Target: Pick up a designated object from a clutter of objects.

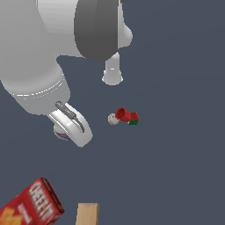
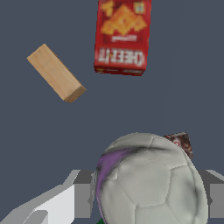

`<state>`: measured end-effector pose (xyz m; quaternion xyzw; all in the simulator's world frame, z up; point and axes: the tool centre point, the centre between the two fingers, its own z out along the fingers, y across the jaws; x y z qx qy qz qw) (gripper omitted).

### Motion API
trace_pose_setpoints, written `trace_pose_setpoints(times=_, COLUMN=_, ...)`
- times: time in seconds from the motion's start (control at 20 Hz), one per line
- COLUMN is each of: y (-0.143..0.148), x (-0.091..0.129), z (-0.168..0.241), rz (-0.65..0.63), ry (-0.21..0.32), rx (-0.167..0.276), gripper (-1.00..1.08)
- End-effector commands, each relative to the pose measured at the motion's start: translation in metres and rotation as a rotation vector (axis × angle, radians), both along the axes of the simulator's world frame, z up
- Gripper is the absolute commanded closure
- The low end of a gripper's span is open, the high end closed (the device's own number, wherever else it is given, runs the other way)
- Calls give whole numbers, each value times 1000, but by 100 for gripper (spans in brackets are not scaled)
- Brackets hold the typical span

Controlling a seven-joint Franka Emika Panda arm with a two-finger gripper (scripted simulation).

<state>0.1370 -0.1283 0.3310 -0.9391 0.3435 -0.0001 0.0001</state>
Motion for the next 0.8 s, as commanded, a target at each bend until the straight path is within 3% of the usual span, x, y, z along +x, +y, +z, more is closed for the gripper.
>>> trace_pose_setpoints(times=0.0, y=-8, x=2, z=18, rz=1, ry=0, rx=0, gripper=108)
trace_pose_setpoints(times=0.75, y=-27, x=9, z=59, rz=1, ry=0, rx=0, gripper=108)
